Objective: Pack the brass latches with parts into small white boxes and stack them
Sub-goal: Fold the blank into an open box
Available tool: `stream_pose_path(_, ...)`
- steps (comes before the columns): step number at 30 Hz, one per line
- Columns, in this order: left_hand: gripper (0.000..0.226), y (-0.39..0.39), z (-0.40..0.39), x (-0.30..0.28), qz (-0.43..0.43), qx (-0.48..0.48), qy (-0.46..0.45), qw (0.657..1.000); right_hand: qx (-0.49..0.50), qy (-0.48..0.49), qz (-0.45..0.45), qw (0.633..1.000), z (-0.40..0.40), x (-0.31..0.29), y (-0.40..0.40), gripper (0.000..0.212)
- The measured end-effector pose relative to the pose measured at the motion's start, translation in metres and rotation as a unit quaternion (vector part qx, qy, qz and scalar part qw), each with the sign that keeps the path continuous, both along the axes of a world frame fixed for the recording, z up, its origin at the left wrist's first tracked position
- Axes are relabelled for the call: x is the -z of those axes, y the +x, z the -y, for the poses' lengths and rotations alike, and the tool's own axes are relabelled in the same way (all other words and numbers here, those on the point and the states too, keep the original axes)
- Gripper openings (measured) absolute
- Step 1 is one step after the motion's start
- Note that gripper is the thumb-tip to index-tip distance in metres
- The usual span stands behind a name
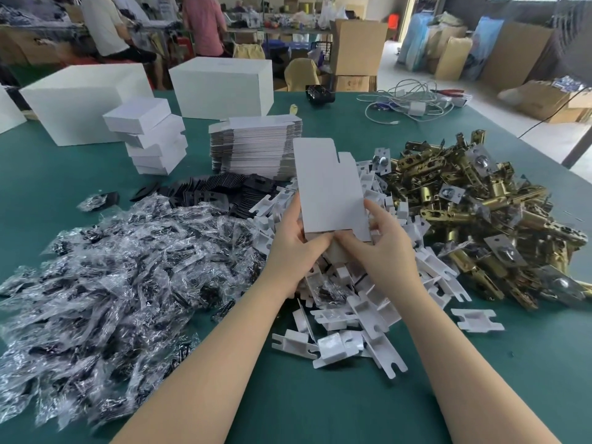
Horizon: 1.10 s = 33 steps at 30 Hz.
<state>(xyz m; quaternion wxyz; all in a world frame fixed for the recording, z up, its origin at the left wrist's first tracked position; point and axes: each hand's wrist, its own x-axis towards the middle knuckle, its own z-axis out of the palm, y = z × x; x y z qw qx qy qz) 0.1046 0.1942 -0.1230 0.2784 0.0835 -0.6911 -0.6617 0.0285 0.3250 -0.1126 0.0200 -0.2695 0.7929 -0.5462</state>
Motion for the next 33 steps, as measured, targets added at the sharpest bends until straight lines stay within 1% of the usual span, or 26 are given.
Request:
stream_pose_path(2, 0.073, -0.001, 0.001, 0.002, 0.001, 0.000, 0.026, 1.000, -0.028, 0.033, -0.032, 0.999, 0.001, 0.000, 0.000, 0.033)
stream_pose_path(4, 0.072, -0.001, 0.002, 0.004, 0.011, -0.009, 0.090, 0.996, -0.023, 0.048, -0.067, 0.996, 0.004, 0.003, 0.001, 0.036)
stream_pose_path(5, 0.068, -0.002, 0.002, 0.006, 0.019, -0.015, 0.117, 0.993, -0.015, 0.047, -0.073, 0.996, 0.005, 0.004, 0.002, 0.037)
stream_pose_path(7, 0.056, -0.004, 0.001, 0.008, 0.036, -0.040, 0.134, 0.990, -0.005, 0.032, -0.068, 0.997, 0.009, 0.005, 0.005, 0.031)
stream_pose_path(10, 0.045, -0.006, -0.002, 0.007, 0.054, -0.087, 0.090, 0.991, 0.006, 0.029, -0.068, 0.997, 0.012, 0.008, 0.008, 0.027)
stream_pose_path(13, 0.047, -0.006, -0.005, 0.005, 0.064, -0.115, 0.024, 0.991, 0.022, 0.022, -0.061, 0.998, 0.013, 0.008, 0.012, 0.027)
stream_pose_path(15, 0.046, -0.006, -0.006, 0.002, 0.072, -0.118, -0.007, 0.990, 0.038, 0.024, -0.060, 0.997, 0.013, 0.008, 0.014, 0.032)
stream_pose_path(16, 0.046, -0.005, -0.007, 0.002, 0.075, -0.116, -0.017, 0.990, 0.046, 0.042, -0.073, 0.995, 0.012, 0.009, 0.014, 0.038)
stream_pose_path(18, 0.048, -0.004, -0.008, 0.001, 0.082, -0.114, -0.031, 0.990, 0.060, 0.116, -0.114, 0.985, 0.011, 0.012, 0.014, 0.061)
stream_pose_path(19, 0.049, -0.004, -0.008, 0.000, 0.083, -0.115, -0.038, 0.989, 0.064, 0.151, -0.135, 0.977, 0.011, 0.013, 0.014, 0.068)
stream_pose_path(21, 0.050, -0.003, -0.009, 0.000, 0.078, -0.114, -0.048, 0.989, 0.067, 0.186, -0.169, 0.966, 0.012, 0.014, 0.014, 0.065)
stream_pose_path(23, 0.049, -0.002, -0.009, -0.001, 0.074, -0.113, -0.055, 0.989, 0.077, 0.192, -0.189, 0.960, 0.015, 0.011, 0.016, 0.060)
stream_pose_path(26, 0.046, -0.002, -0.011, -0.002, 0.076, -0.096, -0.066, 0.990, 0.100, 0.200, -0.194, 0.955, 0.018, 0.008, 0.017, 0.057)
stream_pose_path(28, 0.048, -0.003, -0.012, -0.002, 0.082, -0.088, -0.076, 0.990, 0.110, 0.205, -0.192, 0.953, 0.019, 0.008, 0.017, 0.055)
stream_pose_path(30, 0.057, -0.003, -0.014, -0.001, 0.088, -0.077, -0.086, 0.989, 0.111, 0.195, -0.190, 0.956, 0.020, 0.008, 0.016, 0.053)
stream_pose_path(33, 0.079, -0.004, -0.013, 0.002, 0.109, -0.050, -0.117, 0.986, 0.107, 0.162, -0.166, 0.967, 0.020, 0.007, 0.016, 0.052)
